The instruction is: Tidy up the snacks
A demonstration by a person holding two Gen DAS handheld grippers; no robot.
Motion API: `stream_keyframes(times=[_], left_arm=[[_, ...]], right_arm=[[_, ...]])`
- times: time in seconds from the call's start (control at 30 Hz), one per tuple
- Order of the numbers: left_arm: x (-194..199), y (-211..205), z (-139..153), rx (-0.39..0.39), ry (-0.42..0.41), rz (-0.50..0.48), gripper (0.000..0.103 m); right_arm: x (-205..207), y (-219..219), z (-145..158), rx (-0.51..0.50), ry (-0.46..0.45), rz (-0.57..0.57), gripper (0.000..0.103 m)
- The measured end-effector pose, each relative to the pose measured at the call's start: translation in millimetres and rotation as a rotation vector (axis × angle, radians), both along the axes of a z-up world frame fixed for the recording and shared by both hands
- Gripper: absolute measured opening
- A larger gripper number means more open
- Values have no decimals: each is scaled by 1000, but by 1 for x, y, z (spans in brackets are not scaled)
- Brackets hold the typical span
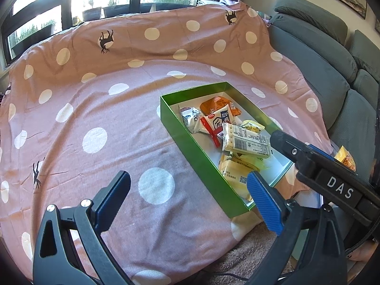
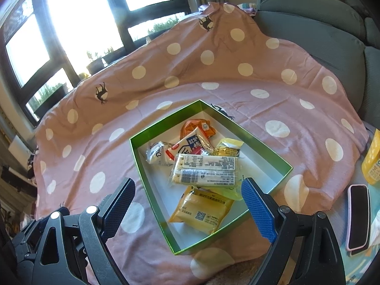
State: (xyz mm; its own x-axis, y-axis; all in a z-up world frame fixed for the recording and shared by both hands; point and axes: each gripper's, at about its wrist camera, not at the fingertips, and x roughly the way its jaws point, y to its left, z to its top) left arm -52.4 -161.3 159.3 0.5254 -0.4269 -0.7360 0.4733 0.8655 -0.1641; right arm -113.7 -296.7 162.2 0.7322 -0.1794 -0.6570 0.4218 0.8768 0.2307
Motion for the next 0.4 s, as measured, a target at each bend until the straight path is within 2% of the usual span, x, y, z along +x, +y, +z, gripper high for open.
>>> stream_keyframes(times=[0.4], left_arm=[[-2, 0, -1, 2, 4, 0, 99]], right_arm=[[-3, -2, -1, -10, 4, -10, 91]])
